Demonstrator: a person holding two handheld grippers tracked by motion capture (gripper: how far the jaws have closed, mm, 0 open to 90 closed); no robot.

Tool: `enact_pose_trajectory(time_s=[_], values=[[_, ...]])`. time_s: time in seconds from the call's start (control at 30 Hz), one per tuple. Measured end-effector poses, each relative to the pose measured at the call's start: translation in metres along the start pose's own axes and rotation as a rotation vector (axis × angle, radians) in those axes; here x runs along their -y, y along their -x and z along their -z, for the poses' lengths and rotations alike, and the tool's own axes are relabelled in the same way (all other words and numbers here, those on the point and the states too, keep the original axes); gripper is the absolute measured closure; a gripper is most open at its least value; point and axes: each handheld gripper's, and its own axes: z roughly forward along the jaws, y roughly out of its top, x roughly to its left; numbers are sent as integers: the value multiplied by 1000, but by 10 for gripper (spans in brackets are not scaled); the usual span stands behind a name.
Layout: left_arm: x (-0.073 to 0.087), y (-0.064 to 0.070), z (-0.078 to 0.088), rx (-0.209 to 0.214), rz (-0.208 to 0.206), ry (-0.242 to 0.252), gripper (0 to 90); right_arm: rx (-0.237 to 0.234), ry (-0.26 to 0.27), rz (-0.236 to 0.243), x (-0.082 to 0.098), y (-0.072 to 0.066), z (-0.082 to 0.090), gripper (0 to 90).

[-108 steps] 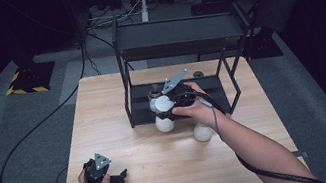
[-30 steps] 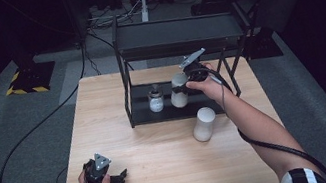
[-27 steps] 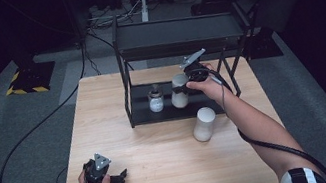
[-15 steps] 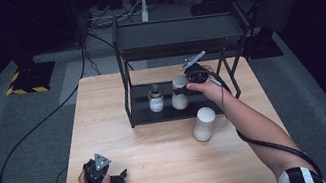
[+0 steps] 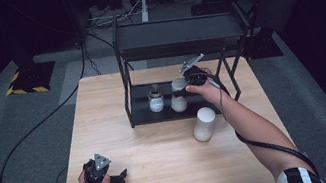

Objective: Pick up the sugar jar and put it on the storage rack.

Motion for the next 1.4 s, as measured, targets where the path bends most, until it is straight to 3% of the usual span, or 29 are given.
enact_pose_trajectory(time_s=[0.33, 0.6, 0.97, 1.4], values=[[0, 0, 0, 0, 0, 0, 3, -12, 0, -13, 0, 3, -1, 324], [0, 0, 0, -2, 2, 0, 3, -11, 14, -20, -4, 1, 7, 170], [1, 1, 1, -5, 4, 0, 3, 21, 72, -1, -5, -10, 33, 138], [1, 1, 1, -5, 3, 0, 3, 53, 129, 12, 13, -28, 74, 124]])
